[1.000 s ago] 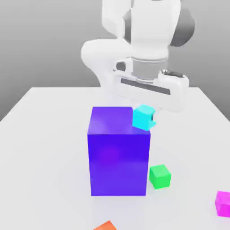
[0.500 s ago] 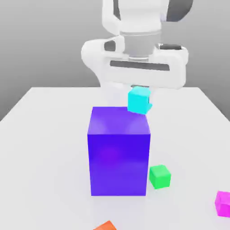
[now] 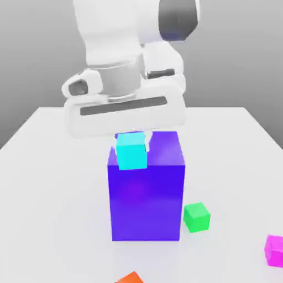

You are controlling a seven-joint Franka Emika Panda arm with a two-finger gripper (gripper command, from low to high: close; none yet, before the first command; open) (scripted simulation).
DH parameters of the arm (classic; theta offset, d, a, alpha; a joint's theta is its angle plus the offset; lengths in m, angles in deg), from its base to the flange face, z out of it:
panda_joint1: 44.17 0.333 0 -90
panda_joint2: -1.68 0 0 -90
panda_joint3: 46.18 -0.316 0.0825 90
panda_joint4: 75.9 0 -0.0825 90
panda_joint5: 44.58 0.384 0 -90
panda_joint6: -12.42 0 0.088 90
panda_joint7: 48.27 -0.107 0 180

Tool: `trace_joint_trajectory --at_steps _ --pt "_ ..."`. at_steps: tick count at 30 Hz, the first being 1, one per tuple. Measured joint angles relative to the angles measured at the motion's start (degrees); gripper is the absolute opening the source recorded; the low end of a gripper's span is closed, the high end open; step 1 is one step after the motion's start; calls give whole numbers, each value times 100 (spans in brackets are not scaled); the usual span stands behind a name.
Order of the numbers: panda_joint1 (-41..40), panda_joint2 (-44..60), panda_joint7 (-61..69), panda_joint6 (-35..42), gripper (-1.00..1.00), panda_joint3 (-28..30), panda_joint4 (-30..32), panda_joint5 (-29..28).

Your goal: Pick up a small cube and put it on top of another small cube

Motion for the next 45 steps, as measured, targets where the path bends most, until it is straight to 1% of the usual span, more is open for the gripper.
trace_joint_trajectory --at_steps 8,15,26,36,40,44,45 --pt "-251 833 2095 -299 -100 490 -486 146" --pt "-671 1576 3929 -559 -100 697 -913 284" --pt "-1415 2738 6683 -998 -100 848 -1576 330" --pt "-2214 3751 8987 -1440 -100 908 -2165 78" --pt "-2558 4137 9839 -1626 -100 910 -2398 -132" --pt "-2785 4843 10171 -2133 -100 746 -2610 -69" --pt "-2820 4991 10202 -2245 100 706 -2647 -37"
